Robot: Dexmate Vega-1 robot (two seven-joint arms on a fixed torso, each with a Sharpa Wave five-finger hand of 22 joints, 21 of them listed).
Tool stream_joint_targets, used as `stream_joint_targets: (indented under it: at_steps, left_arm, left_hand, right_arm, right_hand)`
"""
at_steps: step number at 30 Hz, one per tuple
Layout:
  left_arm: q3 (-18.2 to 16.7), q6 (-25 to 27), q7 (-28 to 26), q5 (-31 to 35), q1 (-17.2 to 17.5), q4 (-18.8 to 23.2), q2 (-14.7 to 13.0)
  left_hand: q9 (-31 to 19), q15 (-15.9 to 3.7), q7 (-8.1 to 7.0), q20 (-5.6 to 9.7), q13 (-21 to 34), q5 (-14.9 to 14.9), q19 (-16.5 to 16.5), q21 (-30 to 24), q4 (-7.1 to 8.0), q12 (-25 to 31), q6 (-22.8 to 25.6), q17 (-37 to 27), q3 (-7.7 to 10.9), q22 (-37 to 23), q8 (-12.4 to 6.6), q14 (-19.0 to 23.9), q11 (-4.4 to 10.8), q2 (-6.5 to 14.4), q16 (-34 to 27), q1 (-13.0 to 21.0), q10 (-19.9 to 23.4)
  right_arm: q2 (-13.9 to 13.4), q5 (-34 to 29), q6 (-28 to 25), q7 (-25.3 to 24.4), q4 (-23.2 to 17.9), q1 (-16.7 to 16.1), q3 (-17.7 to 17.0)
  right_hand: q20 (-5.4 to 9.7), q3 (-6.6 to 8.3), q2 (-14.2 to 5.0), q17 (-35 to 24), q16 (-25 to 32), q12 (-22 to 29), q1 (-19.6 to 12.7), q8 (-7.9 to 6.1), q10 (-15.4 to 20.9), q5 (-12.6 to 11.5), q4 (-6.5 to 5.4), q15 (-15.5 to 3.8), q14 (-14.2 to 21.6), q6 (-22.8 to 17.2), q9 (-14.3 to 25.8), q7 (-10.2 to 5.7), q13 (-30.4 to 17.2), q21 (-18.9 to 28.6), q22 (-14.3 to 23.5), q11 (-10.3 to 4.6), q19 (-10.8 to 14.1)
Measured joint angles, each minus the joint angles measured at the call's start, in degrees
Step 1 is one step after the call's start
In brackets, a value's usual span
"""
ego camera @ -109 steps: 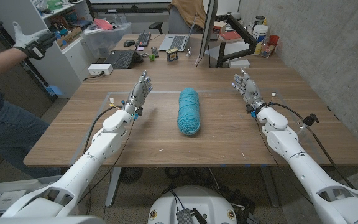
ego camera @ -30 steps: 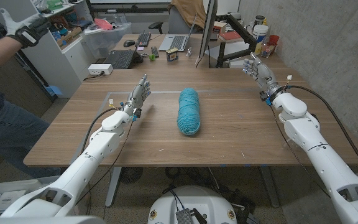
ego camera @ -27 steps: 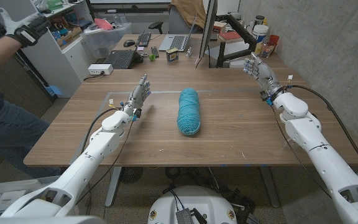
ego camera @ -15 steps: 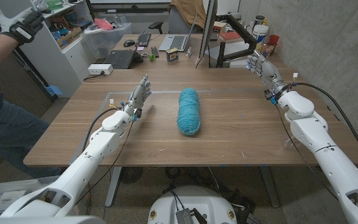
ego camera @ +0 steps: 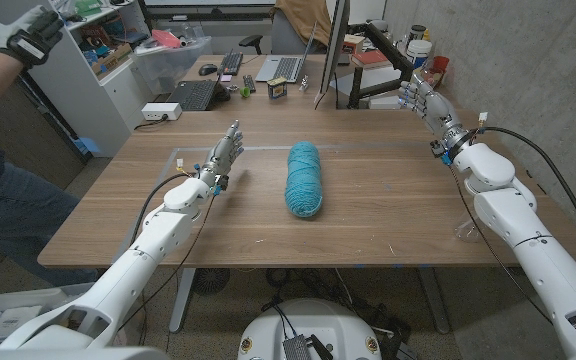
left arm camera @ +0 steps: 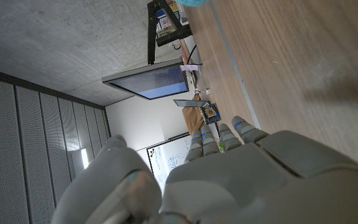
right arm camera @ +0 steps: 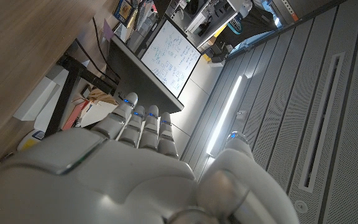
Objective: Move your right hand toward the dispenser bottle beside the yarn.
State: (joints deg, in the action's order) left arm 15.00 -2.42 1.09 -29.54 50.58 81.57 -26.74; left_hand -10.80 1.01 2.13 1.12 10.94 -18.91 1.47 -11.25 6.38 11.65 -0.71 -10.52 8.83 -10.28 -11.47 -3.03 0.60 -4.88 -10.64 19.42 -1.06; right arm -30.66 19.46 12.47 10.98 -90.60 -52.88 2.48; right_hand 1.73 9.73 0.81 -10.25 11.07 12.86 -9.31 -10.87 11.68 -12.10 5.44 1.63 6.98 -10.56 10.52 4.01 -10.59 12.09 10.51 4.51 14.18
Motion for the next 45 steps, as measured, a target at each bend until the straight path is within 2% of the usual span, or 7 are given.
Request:
stream_joint_targets:
  at_steps: [11,38,45]
  left_arm:
    - [0.3,0.4,-0.2,0.1,0.1,0.6,-0.1]
    - [0.9,1.1,-0.4,0.3,0.7,2.5,-0.9]
    - [1.1,1.8,-0.5,0.5,0.9,3.3,-1.5]
  left_hand:
    - [0.0,0.63,0.0,-0.32,0.0,0.0,-0.3,0.0,0.0,0.0,0.0,0.0,0.0,0.0,0.0,0.6,-0.3,0.3,0.0,0.3,0.3]
    - [0.0,0.63,0.22,-0.31,0.0,-0.4,-0.3,0.0,-0.15,0.0,0.2,0.0,-0.15,0.0,0.0,0.6,-0.6,0.3,0.0,0.3,0.6]
    - [0.0,0.63,0.53,-0.31,0.0,-0.4,-0.3,0.0,-0.38,0.0,0.5,0.0,-0.38,0.0,0.0,0.6,-0.6,0.5,0.0,0.5,0.6]
  right_arm:
    - [0.0,0.0,1.4,-0.3,-1.9,-1.5,-1.5]
    - [-1.1,-0.7,2.1,-0.7,-6.1,-4.5,-4.1]
    - [-1.4,-0.8,2.3,-0.7,-7.0,-5.5,-5.0]
  right_hand:
    - [0.0,-0.24,0.0,0.0,0.0,0.0,0.0,0.0,0.5,0.0,0.24,-0.31,0.3,-0.4,0.0,-0.22,0.2,0.0,0.0,0.1,0.0]
    - [0.0,-0.47,0.54,0.0,0.0,0.0,0.1,0.0,0.5,-0.4,0.48,-0.21,0.4,-0.4,0.0,-0.22,0.2,0.0,0.0,0.1,0.0]
    - [0.0,-0.47,0.54,0.0,0.0,0.0,0.1,-0.44,0.7,-0.5,0.47,0.1,0.7,-1.2,0.0,-1.07,0.2,0.0,0.0,-0.11,0.0]
